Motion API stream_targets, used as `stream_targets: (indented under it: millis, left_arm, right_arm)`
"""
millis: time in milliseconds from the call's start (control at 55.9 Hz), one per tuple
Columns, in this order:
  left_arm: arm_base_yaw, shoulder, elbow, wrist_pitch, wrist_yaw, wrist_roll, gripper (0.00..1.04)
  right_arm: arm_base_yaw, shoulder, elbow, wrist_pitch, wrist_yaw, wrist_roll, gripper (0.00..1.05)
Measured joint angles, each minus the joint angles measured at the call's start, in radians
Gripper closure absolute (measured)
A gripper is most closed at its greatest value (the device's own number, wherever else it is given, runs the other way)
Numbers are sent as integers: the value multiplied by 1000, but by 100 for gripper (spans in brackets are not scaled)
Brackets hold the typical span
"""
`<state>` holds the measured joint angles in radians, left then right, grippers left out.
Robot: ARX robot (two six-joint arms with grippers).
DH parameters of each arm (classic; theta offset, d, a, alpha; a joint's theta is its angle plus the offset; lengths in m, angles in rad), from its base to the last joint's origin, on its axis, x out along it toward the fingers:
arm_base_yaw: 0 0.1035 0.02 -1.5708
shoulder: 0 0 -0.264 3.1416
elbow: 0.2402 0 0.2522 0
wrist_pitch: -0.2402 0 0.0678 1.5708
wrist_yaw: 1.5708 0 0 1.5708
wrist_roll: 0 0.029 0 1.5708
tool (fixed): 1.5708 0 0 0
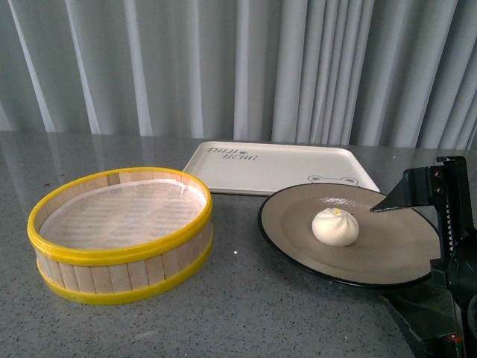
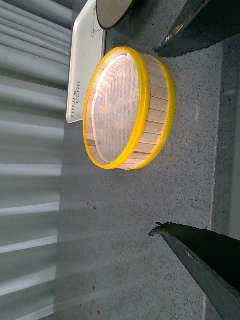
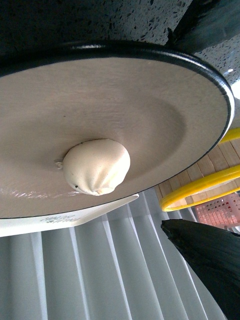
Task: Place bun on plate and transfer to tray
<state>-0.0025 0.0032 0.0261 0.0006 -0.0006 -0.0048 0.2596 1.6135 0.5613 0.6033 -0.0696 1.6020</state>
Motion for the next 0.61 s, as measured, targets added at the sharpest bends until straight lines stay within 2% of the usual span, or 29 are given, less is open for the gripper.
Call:
stream_targets:
  millis: [393,429,608]
  left_arm:
    - [0,0,0,0,0,0,7]
    - [0,0,0,0,0,0,7]
    - [0,0,0,0,0,0,7]
  right_arm:
    - [-30,85,53,37,-69,-15,9]
    - [-35,94,56,39,-79,-18,15]
    - [-58,133,63,48,-99,-19,59]
